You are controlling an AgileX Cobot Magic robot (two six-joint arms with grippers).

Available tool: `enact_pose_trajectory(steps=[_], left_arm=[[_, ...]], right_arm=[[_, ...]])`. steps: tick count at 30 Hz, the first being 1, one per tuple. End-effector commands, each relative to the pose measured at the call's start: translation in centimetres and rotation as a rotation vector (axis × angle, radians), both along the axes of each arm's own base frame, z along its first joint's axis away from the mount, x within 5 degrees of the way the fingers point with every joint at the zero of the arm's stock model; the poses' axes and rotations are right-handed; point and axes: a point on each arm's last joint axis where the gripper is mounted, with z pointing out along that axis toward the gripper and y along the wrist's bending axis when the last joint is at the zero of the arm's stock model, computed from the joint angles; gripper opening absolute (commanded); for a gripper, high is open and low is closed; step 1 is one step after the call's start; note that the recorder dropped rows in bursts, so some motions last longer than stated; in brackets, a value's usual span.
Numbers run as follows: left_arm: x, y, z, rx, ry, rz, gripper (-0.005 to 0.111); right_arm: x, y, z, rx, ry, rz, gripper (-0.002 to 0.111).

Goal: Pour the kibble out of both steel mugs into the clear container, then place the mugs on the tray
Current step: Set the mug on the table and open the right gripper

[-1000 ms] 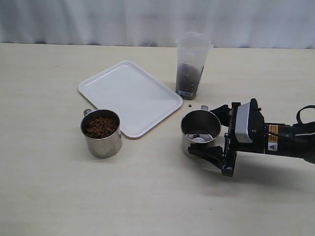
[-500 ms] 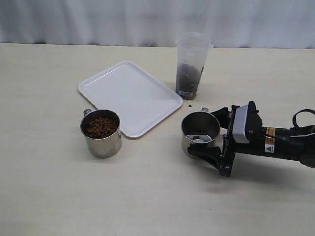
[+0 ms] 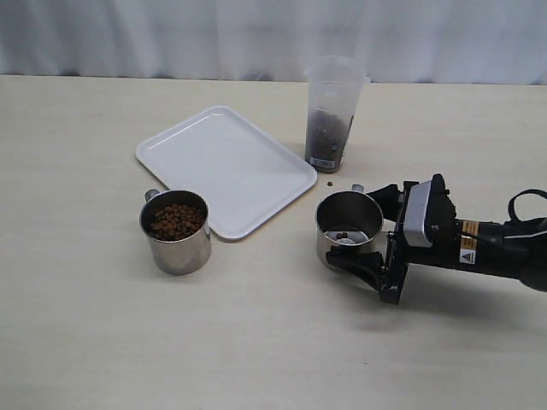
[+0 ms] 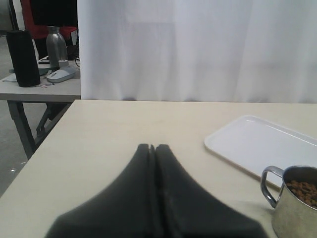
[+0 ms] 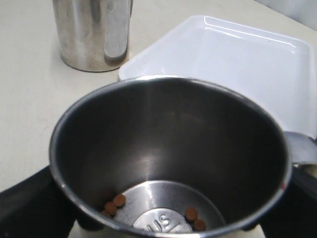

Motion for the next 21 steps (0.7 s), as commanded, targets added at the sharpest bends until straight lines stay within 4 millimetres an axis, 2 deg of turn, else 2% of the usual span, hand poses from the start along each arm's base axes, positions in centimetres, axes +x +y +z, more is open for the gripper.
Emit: enact_pose_trajectory(steps=[1, 5, 8, 16, 21], left_arm=[[0.0, 0.0, 0.0, -0.003, -0.005, 0.003, 0.000], [0.0, 0.0, 0.0, -0.003, -0.005, 0.003, 0.000], [0.0, 0.0, 0.0, -0.003, -0.005, 0.003, 0.000], [0.0, 0.0, 0.0, -0.003, -0.005, 0.003, 0.000], [0.0, 0.0, 0.0, -0.003, -0.005, 0.003, 0.000]], right_arm=[[0.1, 0.1, 0.1, 0.017, 0.003, -0.005, 0.029], [0.2, 0.1, 0.3, 0.032, 0.043, -0.027, 0.062], [0.2, 0.1, 0.3, 0.035, 0.054, -0.030, 0.079], [0.3, 0.1, 2.3, 0.075, 0.114, -0.040, 0.082], [-0.5, 0.0, 5.1, 0.108, 0.132, -0.053, 0.082]])
